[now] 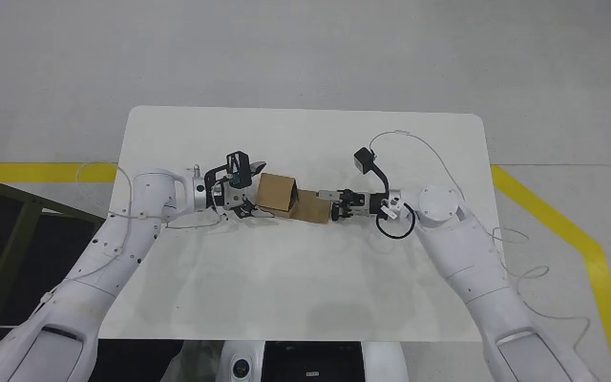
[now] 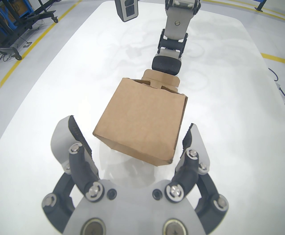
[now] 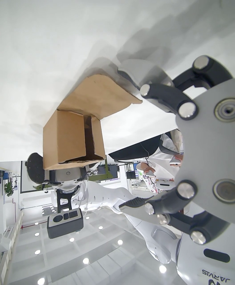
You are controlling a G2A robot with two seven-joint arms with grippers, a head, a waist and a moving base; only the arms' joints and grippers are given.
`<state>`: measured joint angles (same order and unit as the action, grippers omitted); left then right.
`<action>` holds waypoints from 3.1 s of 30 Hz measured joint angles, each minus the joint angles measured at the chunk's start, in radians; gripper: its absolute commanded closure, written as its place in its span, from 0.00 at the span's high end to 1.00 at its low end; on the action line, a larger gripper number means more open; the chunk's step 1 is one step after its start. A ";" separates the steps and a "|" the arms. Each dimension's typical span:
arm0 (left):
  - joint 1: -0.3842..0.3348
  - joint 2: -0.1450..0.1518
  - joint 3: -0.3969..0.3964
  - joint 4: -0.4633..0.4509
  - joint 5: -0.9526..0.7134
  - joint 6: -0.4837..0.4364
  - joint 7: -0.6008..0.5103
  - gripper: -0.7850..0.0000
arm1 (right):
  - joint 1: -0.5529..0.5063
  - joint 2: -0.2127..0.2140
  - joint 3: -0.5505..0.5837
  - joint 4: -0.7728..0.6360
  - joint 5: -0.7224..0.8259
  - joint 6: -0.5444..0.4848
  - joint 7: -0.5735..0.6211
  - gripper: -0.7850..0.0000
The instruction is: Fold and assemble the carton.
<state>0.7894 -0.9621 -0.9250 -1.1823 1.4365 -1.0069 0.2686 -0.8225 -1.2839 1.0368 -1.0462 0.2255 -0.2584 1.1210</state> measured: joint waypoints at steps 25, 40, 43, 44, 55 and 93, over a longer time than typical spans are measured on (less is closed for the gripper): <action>0.003 -0.005 0.007 0.011 0.021 -0.005 0.021 1.00 | 0.092 -0.062 -0.095 0.115 0.221 -0.092 0.036 1.00; -0.004 -0.003 0.018 0.016 0.026 -0.005 0.035 1.00 | 0.169 -0.112 -0.189 0.170 0.212 -0.111 0.027 0.82; -0.005 -0.002 0.020 0.017 0.027 -0.005 0.038 1.00 | 0.182 -0.119 -0.199 0.187 0.198 -0.116 0.017 0.66; -0.006 -0.002 0.020 0.017 0.028 -0.005 0.039 1.00 | 0.186 -0.120 -0.200 0.193 0.194 -0.118 0.014 0.58; -0.005 0.001 0.013 0.011 0.046 0.001 0.031 1.00 | 0.200 -0.117 -0.204 0.234 0.086 -0.101 -0.038 0.44; 0.002 0.000 0.000 -0.002 0.081 -0.005 0.038 1.00 | 0.173 -0.125 -0.169 0.261 0.146 -0.100 -0.003 0.22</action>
<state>0.7911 -0.9624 -0.9253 -1.1843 1.5175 -1.0123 0.3061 -0.6497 -1.4090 0.8680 -0.7850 0.3714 -0.3581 1.1178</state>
